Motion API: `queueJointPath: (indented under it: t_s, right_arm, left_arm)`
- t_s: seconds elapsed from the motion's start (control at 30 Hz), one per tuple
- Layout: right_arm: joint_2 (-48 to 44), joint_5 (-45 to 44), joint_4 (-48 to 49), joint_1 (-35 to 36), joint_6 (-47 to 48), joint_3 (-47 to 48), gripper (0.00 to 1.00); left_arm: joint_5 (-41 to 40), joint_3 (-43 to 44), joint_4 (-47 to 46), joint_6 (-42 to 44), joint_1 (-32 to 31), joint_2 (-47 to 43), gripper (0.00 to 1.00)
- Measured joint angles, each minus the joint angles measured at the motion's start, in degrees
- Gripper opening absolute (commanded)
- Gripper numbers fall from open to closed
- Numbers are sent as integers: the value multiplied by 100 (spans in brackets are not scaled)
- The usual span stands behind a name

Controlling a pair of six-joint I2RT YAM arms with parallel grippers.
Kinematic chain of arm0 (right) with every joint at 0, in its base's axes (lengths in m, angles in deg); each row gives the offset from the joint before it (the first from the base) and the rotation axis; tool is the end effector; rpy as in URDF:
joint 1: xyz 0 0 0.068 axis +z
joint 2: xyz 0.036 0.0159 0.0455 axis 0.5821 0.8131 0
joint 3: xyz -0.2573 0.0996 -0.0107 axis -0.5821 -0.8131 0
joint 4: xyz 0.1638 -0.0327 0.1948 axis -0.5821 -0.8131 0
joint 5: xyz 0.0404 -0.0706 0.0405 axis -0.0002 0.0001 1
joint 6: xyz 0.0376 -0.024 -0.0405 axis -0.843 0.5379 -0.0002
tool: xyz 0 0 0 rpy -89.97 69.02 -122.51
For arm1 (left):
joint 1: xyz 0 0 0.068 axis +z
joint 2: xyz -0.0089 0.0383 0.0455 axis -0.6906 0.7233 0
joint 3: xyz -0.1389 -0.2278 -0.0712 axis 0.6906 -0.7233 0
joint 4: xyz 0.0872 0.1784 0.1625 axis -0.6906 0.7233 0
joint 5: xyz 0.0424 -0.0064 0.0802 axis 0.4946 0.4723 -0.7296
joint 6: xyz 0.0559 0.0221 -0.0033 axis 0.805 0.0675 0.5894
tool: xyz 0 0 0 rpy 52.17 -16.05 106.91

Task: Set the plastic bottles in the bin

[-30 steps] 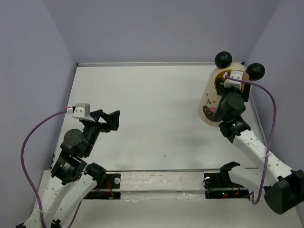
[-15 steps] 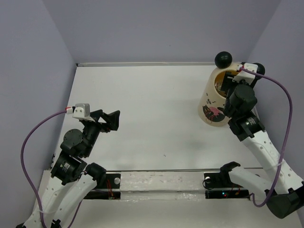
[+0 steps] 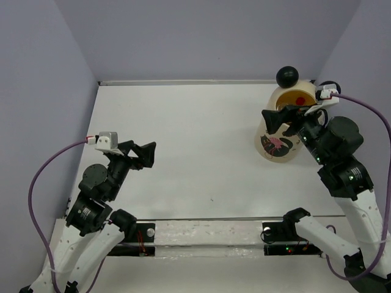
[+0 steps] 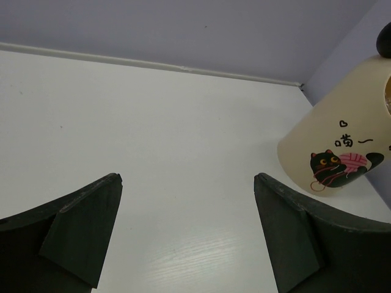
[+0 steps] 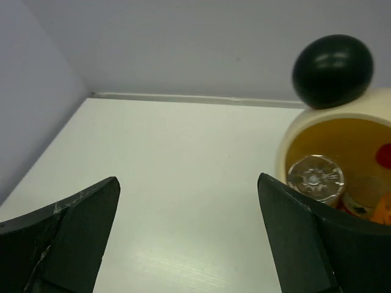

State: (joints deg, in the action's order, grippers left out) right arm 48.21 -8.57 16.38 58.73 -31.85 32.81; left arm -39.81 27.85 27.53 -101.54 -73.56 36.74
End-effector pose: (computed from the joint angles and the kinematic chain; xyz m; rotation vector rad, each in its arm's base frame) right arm 0.1404 0.0553 0.4550 -0.0909 1.5643 0.3936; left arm 0.0878 -0.0422 0.3563 0.0314 1.4781 -0.5478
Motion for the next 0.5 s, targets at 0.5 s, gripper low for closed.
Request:
queueJointPath:
  t_s: [0.5]
  right_arm:
    - [-2039, 2277, -411, 0, -262, 1137, 100]
  left_arm:
    - [824, 1690, -817, -66, 0, 153, 99]
